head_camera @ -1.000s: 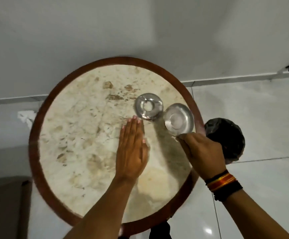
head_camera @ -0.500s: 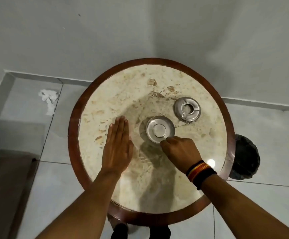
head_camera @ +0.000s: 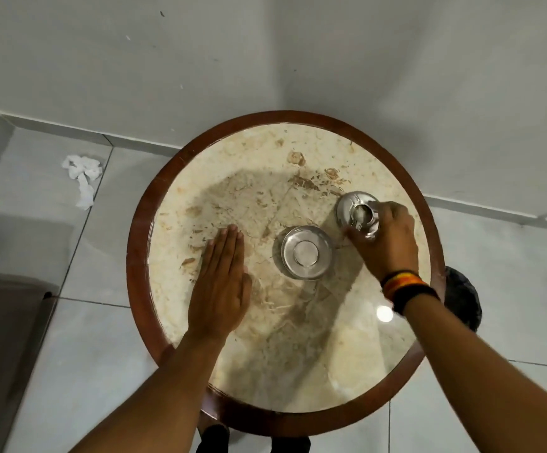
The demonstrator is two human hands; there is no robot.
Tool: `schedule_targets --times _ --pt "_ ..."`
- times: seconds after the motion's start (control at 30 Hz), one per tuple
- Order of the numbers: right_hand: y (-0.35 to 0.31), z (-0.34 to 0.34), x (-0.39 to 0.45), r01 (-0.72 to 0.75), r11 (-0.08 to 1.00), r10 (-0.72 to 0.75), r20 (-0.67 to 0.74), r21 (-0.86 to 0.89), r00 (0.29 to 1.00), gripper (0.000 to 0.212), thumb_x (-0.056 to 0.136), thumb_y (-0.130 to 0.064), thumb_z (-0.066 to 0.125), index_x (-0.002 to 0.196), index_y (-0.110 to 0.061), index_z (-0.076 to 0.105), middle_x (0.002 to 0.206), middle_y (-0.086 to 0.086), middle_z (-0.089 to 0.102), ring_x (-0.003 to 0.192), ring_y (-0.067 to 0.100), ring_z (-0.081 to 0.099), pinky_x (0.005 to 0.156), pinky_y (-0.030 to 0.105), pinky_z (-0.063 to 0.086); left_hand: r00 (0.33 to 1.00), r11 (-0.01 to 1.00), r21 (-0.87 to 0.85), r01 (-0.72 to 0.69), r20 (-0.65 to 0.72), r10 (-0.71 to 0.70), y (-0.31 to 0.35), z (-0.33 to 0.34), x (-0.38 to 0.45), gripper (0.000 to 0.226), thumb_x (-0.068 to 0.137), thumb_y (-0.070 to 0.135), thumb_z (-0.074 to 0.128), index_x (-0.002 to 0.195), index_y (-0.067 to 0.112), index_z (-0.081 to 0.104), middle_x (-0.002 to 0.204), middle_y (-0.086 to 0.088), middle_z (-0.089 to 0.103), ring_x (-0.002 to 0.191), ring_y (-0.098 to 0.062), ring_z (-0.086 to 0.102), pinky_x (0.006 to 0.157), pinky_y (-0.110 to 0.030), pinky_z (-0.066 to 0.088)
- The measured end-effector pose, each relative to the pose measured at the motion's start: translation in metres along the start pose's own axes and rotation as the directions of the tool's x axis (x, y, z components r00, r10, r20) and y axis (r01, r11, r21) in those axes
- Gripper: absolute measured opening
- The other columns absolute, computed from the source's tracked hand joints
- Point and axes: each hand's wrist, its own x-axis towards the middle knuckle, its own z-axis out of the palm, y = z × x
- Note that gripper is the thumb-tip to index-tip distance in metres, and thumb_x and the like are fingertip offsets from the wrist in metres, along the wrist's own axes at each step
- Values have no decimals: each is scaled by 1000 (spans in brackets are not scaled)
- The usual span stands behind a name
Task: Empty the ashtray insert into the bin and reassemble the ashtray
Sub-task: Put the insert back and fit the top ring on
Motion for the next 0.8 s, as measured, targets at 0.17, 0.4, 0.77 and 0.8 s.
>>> schedule_targets --times 0.17,0.4,0.77,0.8 --pt "-11 4 54 -117 983 151 265 -139 952 91 77 -59 74 151 -27 31 150 15 38 136 41 34 106 58 40 1000 1000 -11 -3 1 3 0 0 1 62 105 21 34 164 1 28 175 -15 24 164 -29 18 132 -53 27" --pt "-27 4 69 -129 970 190 311 -208 931 88 67 -53 83 137 -21 42 133 18 40 125 40 38 94 53 50 999 1000 -7 -11 32 11 -5 4 3 64 106 27 27 165 1 24 176 -15 21 165 -28 15 131 -54 27" --pt "-17 11 65 -215 956 274 338 -202 900 104 56 -66 83 135 -17 37 139 19 30 133 45 28 97 55 44 999 1000 -20 18 51 -17 -2 2 4 65 106 28 23 165 2 24 176 -14 20 165 -28 15 132 -52 23" --pt "-18 11 63 -227 956 279 327 -188 903 104 56 -65 84 135 -16 37 138 19 30 133 44 28 95 55 45 999 1000 -24 20 51 -19 -2 1 4 65 105 28 23 165 1 24 176 -14 20 165 -28 15 132 -52 24"
